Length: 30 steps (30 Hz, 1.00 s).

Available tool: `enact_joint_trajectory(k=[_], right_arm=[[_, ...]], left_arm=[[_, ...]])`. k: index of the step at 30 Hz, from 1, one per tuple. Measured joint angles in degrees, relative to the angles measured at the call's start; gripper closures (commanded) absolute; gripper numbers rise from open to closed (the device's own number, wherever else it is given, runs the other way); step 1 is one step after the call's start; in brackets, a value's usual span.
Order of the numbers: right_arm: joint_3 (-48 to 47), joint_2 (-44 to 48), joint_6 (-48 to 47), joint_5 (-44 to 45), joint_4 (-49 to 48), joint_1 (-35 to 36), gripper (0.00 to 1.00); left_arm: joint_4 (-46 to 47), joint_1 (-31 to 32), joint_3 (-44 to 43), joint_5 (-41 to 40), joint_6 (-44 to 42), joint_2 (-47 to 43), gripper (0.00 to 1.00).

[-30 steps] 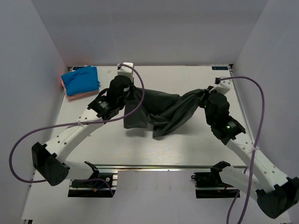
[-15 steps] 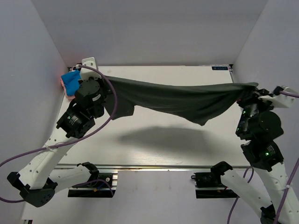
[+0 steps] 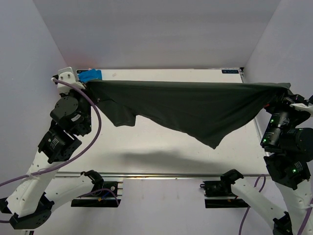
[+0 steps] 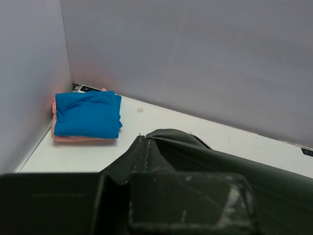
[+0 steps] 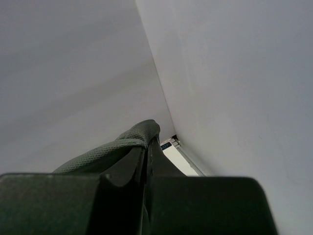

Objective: Fold and stack the t-shirts
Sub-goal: Flatten out the tshirt

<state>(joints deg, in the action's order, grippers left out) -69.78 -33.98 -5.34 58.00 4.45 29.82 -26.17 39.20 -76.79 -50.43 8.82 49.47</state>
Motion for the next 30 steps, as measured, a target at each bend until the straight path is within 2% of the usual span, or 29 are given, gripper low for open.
enact_joint_trajectory(k=[5,10,16,20,25,30], right_arm=[[0.1,-1.8,-0.6,-0.2,-0.5,0.0,1.00],[2.6,-9.7,2.3,1.1,-2.0,-0.3,1.00],[7.0,-26.3,10.9,-0.8,-1.0,-2.6,1.00],[6.4,-41.0,15.2,-3.0,-0.5,-6.9,1.00],[0.0,-59.4,18.9,-8.0,1.2,-13.1,1.00],[-12.4,-74.2,20.0,-12.3,2.1,-17.9,1.00]], left_arm=[[0.5,0.0,0.3,0.7,0.8,1.4,1.00],[2.2,-0.2,3.4,-0.1,2.7,9.9,1.00],[5.7,-2.4,12.7,3.3,5.1,24.6,1.00],[9.1,-6.1,13.4,6.9,5.3,34.7,1.00],[11.9,-12.0,5.2,11.4,5.4,51.0,1.00],[12.9,-17.0,-7.3,16.4,5.4,66.1,1.00]])
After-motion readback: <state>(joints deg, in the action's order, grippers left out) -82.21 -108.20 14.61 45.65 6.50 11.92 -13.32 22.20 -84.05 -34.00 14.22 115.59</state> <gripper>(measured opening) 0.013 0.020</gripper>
